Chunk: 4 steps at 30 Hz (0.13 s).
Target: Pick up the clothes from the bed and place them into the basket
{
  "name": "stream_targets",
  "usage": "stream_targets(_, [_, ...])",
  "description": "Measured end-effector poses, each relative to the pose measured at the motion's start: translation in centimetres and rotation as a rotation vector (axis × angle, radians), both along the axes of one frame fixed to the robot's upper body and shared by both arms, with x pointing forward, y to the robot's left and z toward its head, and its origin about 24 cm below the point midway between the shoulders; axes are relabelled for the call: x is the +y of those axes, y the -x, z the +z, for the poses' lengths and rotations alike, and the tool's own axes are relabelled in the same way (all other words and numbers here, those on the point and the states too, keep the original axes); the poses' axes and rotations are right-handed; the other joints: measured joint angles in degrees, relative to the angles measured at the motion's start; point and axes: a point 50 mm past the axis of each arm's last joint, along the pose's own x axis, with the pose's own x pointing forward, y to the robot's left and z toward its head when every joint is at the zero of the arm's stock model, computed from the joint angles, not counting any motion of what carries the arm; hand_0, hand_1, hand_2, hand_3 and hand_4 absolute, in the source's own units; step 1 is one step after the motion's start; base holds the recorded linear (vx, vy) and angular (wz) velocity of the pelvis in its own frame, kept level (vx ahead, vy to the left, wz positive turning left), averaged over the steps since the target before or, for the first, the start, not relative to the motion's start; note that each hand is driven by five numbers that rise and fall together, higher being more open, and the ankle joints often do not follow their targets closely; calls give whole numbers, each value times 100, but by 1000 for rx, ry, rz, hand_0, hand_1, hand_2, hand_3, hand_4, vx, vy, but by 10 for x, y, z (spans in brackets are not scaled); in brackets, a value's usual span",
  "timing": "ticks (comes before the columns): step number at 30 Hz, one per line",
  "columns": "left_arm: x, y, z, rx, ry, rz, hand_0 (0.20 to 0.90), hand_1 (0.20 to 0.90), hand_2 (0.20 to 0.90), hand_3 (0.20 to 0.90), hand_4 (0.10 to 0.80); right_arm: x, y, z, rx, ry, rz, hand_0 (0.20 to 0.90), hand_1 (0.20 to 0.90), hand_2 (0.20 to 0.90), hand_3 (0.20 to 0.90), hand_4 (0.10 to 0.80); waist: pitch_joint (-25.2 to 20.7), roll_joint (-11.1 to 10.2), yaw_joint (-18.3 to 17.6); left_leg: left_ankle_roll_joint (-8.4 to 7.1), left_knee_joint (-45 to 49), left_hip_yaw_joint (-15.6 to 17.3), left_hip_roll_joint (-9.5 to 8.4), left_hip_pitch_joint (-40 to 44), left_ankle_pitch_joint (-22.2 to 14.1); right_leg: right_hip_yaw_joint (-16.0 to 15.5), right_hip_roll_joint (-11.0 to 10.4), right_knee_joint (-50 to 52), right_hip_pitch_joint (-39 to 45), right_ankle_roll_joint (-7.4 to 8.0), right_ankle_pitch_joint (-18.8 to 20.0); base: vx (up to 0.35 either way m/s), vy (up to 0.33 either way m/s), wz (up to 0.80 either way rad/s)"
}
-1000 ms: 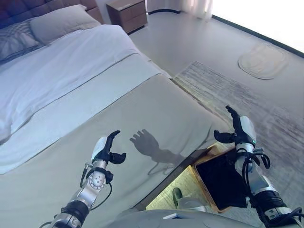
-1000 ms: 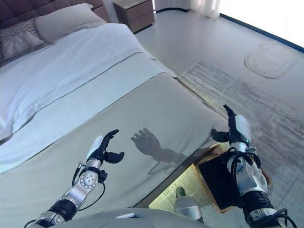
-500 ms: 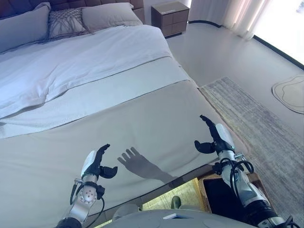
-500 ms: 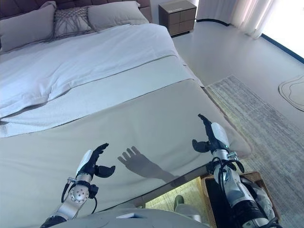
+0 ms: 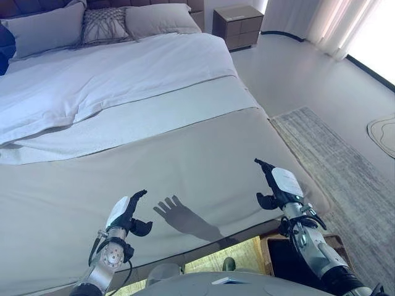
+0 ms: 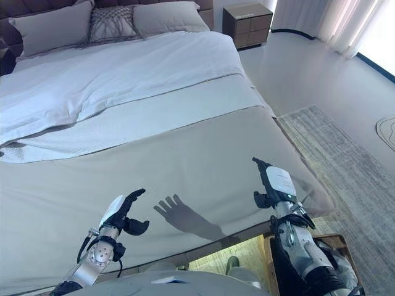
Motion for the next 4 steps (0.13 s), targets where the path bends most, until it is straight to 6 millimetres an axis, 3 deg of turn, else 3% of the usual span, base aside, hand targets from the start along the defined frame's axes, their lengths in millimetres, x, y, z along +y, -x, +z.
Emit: stream_targets(4, [2,-1,2,-6,-44,-30,900,900,900,900,800,-1,5,-8,40,20,8,900,900,900,900,800,-8,-13,-13,0,0,2,-2,11,0,4,-1,0,12,0,0,0,0,0])
